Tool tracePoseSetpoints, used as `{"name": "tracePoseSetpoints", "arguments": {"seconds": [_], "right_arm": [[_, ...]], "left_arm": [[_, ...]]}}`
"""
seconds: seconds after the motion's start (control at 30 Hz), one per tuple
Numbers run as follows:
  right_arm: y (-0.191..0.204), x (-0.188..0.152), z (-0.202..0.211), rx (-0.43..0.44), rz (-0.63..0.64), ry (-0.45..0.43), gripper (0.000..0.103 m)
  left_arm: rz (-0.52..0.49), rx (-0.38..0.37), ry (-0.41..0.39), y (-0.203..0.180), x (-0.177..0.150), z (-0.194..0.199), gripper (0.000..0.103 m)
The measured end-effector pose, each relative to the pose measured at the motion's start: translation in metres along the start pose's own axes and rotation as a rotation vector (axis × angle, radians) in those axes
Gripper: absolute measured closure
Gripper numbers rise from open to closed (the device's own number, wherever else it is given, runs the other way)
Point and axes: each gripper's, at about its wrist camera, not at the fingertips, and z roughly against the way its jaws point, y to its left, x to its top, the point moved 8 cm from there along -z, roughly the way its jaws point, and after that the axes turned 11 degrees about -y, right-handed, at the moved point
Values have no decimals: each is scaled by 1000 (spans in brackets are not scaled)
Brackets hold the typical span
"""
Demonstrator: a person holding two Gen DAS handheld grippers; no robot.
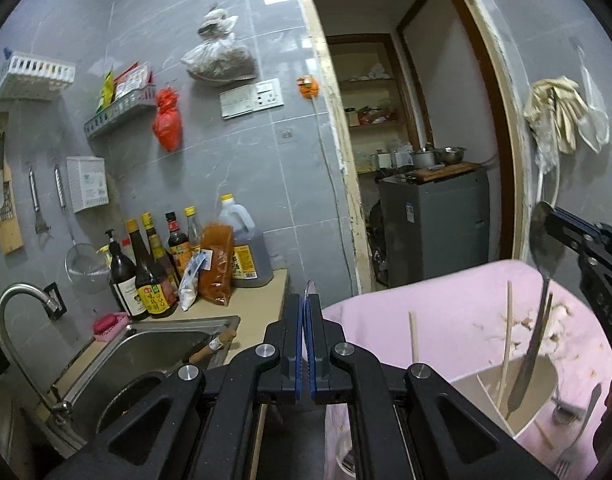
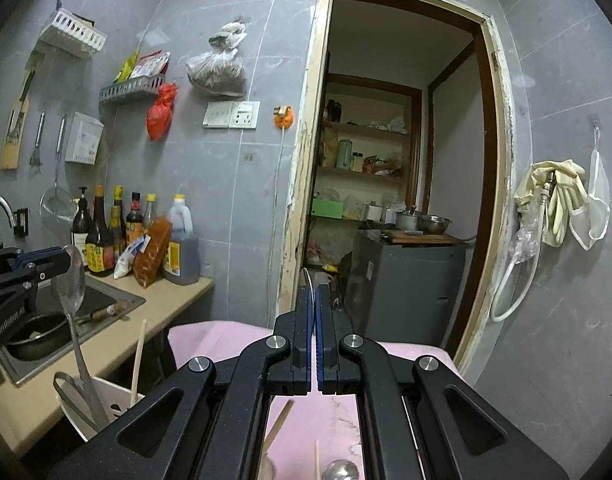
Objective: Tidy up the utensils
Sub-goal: 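Carry both spoons over the white holder and open both tools to drop them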
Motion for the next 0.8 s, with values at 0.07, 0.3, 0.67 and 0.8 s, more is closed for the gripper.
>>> {"name": "tracePoseSetpoints", "arguments": {"seconds": [0.07,0.3,0.67,0.8], "right_arm": [[5,-5,0,8,13,2,101],[22,-24,5,58,39,37,101],[18,-40,14,103,-1,112,100],[12,-43,15,121,-44,147,95]], "left_arm": [[-30,-5,-11,-6,-5,3,101],[5,-68,46,-16,-21,6,101],[208,-191,166,-14,-31,5,95],[302,-250,219,-13,-36,5,93]]}}
